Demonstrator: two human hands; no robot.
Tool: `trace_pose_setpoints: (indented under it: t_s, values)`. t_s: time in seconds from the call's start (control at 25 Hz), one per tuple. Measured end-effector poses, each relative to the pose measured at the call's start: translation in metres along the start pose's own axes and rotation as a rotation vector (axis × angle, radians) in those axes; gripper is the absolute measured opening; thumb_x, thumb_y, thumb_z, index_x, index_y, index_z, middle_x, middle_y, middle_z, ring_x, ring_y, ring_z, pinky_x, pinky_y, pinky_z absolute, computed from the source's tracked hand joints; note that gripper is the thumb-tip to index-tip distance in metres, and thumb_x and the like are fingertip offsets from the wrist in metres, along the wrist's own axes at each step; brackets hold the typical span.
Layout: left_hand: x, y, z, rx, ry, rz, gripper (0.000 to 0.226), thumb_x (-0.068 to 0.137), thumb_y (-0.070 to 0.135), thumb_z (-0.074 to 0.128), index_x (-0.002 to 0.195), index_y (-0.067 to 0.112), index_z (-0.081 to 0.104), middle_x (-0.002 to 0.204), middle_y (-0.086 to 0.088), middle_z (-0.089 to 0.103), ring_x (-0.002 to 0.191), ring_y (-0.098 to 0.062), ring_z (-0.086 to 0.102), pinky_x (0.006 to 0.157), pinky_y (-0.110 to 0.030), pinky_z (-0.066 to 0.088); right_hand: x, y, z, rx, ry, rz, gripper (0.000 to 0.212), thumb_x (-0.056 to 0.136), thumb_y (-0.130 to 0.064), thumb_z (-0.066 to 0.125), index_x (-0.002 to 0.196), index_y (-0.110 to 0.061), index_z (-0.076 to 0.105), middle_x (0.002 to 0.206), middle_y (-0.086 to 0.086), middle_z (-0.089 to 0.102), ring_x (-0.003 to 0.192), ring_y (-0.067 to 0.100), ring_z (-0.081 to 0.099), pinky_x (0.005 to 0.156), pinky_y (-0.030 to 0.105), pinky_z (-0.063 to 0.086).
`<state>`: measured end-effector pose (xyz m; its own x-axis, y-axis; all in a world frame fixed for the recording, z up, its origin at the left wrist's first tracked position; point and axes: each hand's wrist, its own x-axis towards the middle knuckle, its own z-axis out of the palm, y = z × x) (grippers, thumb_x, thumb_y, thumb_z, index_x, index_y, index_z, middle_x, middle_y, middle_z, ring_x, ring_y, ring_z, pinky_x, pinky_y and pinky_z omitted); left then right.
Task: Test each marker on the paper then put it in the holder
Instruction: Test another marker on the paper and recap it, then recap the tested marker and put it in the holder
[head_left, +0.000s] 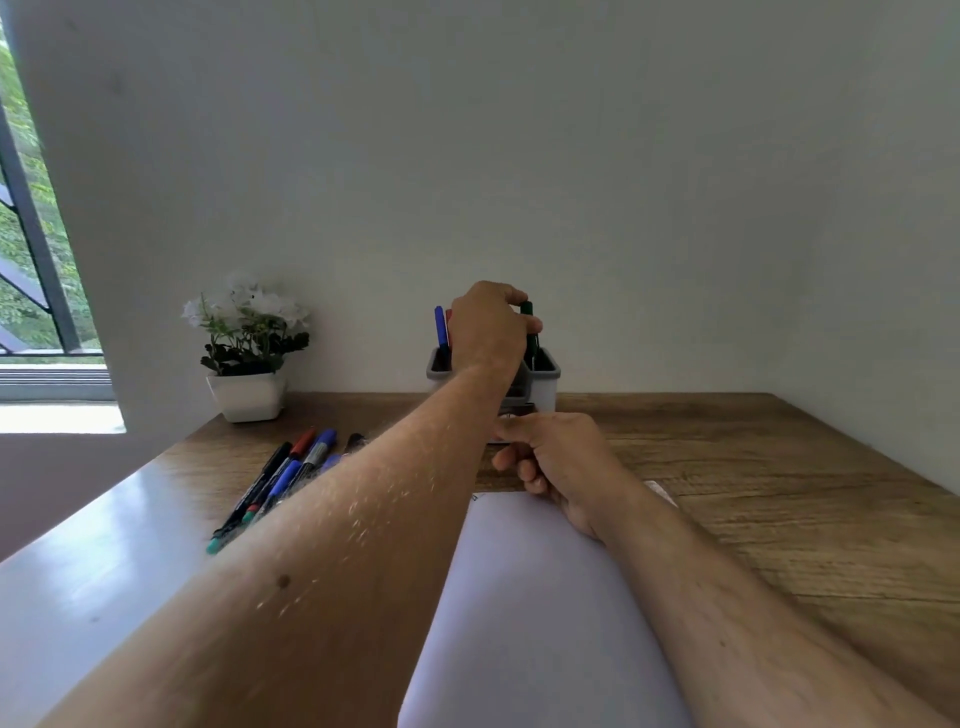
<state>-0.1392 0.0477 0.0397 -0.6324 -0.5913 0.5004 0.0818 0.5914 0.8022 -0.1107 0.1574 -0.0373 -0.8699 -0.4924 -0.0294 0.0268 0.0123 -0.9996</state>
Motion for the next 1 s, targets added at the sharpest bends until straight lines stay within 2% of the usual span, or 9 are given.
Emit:
trace_pose_setpoints:
  t_s: [0.12, 0.16, 0.32, 0.44, 0.56, 0.72, 0.84, 1.0]
  values:
    - [-0.002, 0.001, -0.003, 0.058, 0.015, -0.023, 0.047, 0.08, 0.014, 0.08, 0.124, 0.009, 0.066, 0.117, -0.013, 0.07, 0.102, -0.022, 0.069, 0.091, -0.034, 0.056, -0.001, -0.001, 0.001, -0.018, 0.004, 0.004, 0.016, 0.091, -0.021, 0.068, 0.099, -0.008, 0.073, 0.067, 0.007, 0.07, 0.045, 0.007, 0.046, 0.041, 0.02, 0.037]
    - [-0.002, 0.001, -0.007, 0.047, 0.039, -0.029, 0.043, 0.082, 0.013, 0.078, 0.123, 0.009, 0.067, 0.114, -0.011, 0.071, 0.101, -0.021, 0.069, 0.09, -0.035, 0.057, -0.002, -0.002, 0.001, -0.021, 0.007, 0.005, 0.016, 0.091, -0.021, 0.068, 0.099, -0.008, 0.072, 0.067, 0.007, 0.07, 0.045, 0.007, 0.046, 0.042, 0.02, 0.037]
    - [-0.015, 0.001, -0.034, -0.002, 0.127, -0.018, 0.018, 0.088, 0.007, 0.068, 0.103, 0.017, 0.073, 0.079, 0.009, 0.071, 0.083, -0.012, 0.07, 0.076, -0.035, 0.06, -0.006, -0.004, 0.002, -0.047, 0.016, -0.003, 0.016, 0.089, -0.021, 0.069, 0.099, -0.009, 0.071, 0.067, 0.006, 0.071, 0.045, 0.007, 0.046, 0.042, 0.02, 0.037]
    - [-0.026, 0.0, -0.071, 0.049, 0.14, -0.005, 0.01, 0.085, 0.007, 0.073, 0.087, 0.017, 0.074, 0.072, 0.007, 0.07, 0.073, -0.008, 0.07, 0.073, -0.034, 0.061, -0.008, -0.004, 0.003, -0.095, 0.017, -0.028, 0.018, 0.09, -0.023, 0.069, 0.1, -0.009, 0.07, 0.068, 0.006, 0.07, 0.045, 0.007, 0.045, 0.041, 0.02, 0.036]
    - [-0.033, -0.01, -0.113, 0.235, 0.085, -0.096, 0.011, 0.075, 0.015, 0.084, 0.079, 0.014, 0.074, 0.075, -0.003, 0.074, 0.07, -0.014, 0.073, 0.074, -0.036, 0.062, -0.011, -0.006, 0.005, -0.124, 0.018, -0.041, 0.018, 0.09, -0.023, 0.069, 0.1, -0.008, 0.07, 0.069, 0.006, 0.071, 0.045, 0.008, 0.046, 0.041, 0.02, 0.036]
    - [-0.046, -0.037, -0.14, 0.536, -0.027, -0.225, 0.023, 0.066, 0.019, 0.09, 0.083, 0.009, 0.076, 0.076, -0.01, 0.074, 0.073, -0.025, 0.073, 0.072, -0.039, 0.062, -0.014, -0.008, 0.007, -0.182, 0.021, -0.046, 0.014, 0.091, -0.023, 0.068, 0.097, -0.011, 0.071, 0.071, 0.007, 0.072, 0.048, 0.009, 0.046, 0.043, 0.022, 0.037]
    - [-0.055, -0.044, -0.139, 0.707, -0.115, -0.201, 0.028, 0.064, 0.022, 0.091, 0.084, 0.011, 0.074, 0.079, -0.009, 0.073, 0.076, -0.027, 0.072, 0.072, -0.036, 0.06, -0.012, -0.007, 0.007, -0.21, 0.023, -0.059, 0.013, 0.091, -0.023, 0.068, 0.096, -0.011, 0.071, 0.07, 0.006, 0.072, 0.049, 0.009, 0.047, 0.044, 0.023, 0.038]
    - [-0.065, -0.049, -0.131, 0.879, -0.105, -0.101, 0.017, 0.079, 0.01, 0.077, 0.093, 0.007, 0.068, 0.09, -0.014, 0.067, 0.086, -0.033, 0.066, 0.062, -0.034, 0.048, -0.012, -0.006, 0.007, -0.233, 0.017, -0.068, 0.013, 0.091, -0.025, 0.068, 0.095, -0.013, 0.071, 0.069, 0.004, 0.071, 0.049, 0.009, 0.047, 0.044, 0.023, 0.037]
